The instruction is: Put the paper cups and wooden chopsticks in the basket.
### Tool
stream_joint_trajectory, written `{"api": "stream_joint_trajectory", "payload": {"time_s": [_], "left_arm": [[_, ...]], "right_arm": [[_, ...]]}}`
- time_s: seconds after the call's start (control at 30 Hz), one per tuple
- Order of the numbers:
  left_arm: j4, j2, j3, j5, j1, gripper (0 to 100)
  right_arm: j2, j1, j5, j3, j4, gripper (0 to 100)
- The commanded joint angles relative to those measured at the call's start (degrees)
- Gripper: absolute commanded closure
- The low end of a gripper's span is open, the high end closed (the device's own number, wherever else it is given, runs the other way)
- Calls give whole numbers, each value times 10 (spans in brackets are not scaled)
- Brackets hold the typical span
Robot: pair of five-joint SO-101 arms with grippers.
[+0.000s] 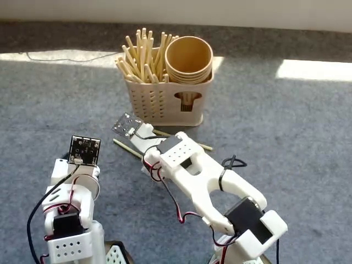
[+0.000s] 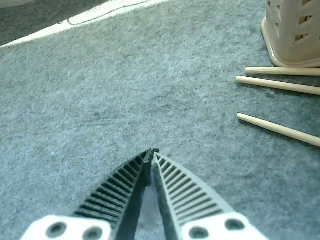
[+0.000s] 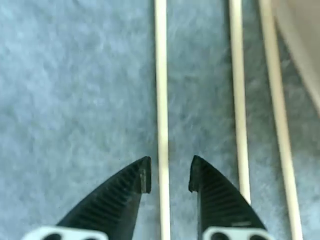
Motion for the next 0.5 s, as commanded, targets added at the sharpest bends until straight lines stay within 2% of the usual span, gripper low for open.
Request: {"api": "stream_joint_trajectory", "payload": {"time_s": [0.0, 0.13, 0.23, 0.47], "left_arm": [[0, -4, 11, -4, -6, 995], [0, -4, 11, -4, -6, 995], [1, -4, 11, -4, -6, 995], [1, -4, 11, -4, -6, 995]], "right_arm": [[-31, -12, -21, 0, -67, 861], [-25, -17, -24, 10, -162, 861], [10, -22, -23, 29, -196, 861], [100, -22, -21, -16, -182, 887]]}}
